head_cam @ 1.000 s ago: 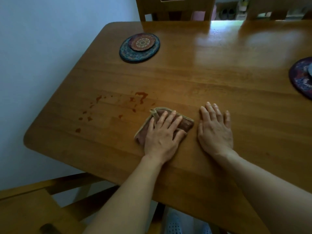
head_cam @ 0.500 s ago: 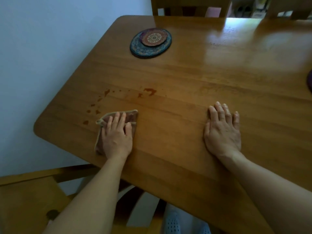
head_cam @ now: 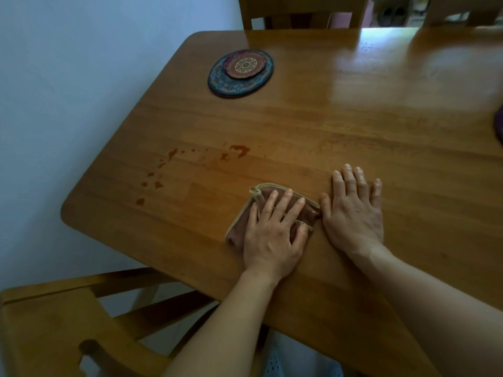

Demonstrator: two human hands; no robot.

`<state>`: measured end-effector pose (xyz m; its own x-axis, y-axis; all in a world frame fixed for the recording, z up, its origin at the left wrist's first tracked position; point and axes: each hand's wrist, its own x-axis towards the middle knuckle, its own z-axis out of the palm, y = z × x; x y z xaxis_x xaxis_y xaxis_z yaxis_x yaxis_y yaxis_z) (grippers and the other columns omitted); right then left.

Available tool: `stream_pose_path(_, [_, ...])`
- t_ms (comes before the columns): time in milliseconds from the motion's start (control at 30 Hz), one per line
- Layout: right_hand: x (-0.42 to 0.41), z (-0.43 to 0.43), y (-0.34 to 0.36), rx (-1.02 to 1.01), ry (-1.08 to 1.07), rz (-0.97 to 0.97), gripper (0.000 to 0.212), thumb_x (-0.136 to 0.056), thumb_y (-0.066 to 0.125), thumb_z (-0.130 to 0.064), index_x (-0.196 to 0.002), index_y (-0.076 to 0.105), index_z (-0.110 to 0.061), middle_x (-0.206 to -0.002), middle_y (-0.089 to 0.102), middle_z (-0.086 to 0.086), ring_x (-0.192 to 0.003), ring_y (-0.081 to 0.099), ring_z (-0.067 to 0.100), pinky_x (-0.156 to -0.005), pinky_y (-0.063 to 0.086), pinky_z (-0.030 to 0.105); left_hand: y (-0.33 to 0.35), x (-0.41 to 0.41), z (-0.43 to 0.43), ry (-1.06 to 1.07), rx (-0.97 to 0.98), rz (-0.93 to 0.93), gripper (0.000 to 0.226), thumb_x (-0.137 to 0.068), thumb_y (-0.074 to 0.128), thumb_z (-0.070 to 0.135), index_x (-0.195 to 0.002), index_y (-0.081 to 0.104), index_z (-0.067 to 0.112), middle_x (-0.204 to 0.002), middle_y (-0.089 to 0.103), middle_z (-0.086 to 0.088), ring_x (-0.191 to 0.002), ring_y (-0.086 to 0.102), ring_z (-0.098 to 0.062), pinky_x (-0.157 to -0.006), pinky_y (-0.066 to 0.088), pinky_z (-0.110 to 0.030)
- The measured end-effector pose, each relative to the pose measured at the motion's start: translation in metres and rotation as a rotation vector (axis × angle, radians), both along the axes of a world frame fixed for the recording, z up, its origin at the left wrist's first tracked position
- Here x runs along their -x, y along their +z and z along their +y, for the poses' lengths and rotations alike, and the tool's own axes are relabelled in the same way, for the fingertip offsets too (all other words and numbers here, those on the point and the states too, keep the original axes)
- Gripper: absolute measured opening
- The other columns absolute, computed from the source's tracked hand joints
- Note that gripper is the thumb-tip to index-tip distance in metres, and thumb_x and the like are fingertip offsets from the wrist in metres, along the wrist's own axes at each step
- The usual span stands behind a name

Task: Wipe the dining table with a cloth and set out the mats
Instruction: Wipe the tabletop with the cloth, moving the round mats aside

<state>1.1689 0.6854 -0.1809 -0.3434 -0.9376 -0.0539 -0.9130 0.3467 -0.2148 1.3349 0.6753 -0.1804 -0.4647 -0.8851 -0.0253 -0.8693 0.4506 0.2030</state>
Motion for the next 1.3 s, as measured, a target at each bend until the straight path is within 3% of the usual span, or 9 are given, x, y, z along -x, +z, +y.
stream_pose_path(433, [-0.026, -0.047, 0.003, 0.047, 0.001, -0.008, 0.058, -0.1, 0.026, -0.037, -0.152, 0.021, -0.011, -0.162, 0.011, 0.013, -0.15, 0.0, 0.025, -0.121, -0.008, 0.043, -0.006, 0.021, -0.116, -0.024, 0.025, 0.038, 0.053, -0.098, 0.03, 0.053, -0.15, 0.031, 0.039, -0.161, 0.02, 0.012, -0.15, 0.01, -0.011, -0.122, 0.005, -0.043])
stream_pose_path(600, [-0.062, -0.095, -0.003, 0.042, -0.033, -0.068, 0.058, -0.1, 0.022, -0.033, -0.153, 0.016, -0.01, -0.163, 0.005, 0.012, -0.15, -0.004, 0.024, -0.121, -0.007, 0.042, -0.008, 0.008, -0.165, 0.068, 0.039, 0.032, 0.054, -0.098, 0.031, 0.053, -0.15, 0.032, 0.038, -0.161, 0.022, 0.012, -0.149, 0.012, -0.011, -0.12, 0.005, -0.045])
stream_pose_path(900, [-0.064, -0.096, -0.002, 0.023, -0.031, -0.014, 0.057, -0.101, 0.022, -0.035, -0.152, 0.017, -0.011, -0.162, 0.008, 0.012, -0.15, -0.002, 0.024, -0.122, -0.004, 0.042, -0.005, -0.047, -0.238, 0.256, 0.008, 0.005, 0.055, -0.099, 0.027, 0.055, -0.151, 0.029, 0.038, -0.161, 0.019, 0.013, -0.149, 0.011, -0.012, -0.121, 0.009, -0.046])
stream_pose_path(1100, [-0.065, -0.096, 0.002, 0.008, -0.027, -0.027, 0.057, -0.101, 0.021, -0.033, -0.152, 0.015, -0.009, -0.162, 0.006, 0.013, -0.15, -0.005, 0.025, -0.122, -0.003, 0.044, -0.005, -0.08, -0.209, 0.421, -0.015, 0.017, 0.055, -0.1, 0.022, 0.056, -0.152, 0.027, 0.037, -0.162, 0.018, 0.013, -0.15, 0.01, -0.012, -0.12, 0.008, -0.046])
stream_pose_path(1300, [-0.069, -0.095, 0.006, -0.005, -0.029, -0.027, 0.057, -0.101, 0.021, -0.032, -0.152, 0.015, -0.007, -0.162, 0.006, 0.015, -0.15, -0.004, 0.028, -0.121, -0.003, 0.045, -0.003, -0.085, -0.13, 0.4, -0.013, 0.021, 0.055, -0.101, 0.02, 0.055, -0.153, 0.024, 0.037, -0.162, 0.015, 0.013, -0.15, 0.008, -0.012, -0.121, 0.01, -0.044])
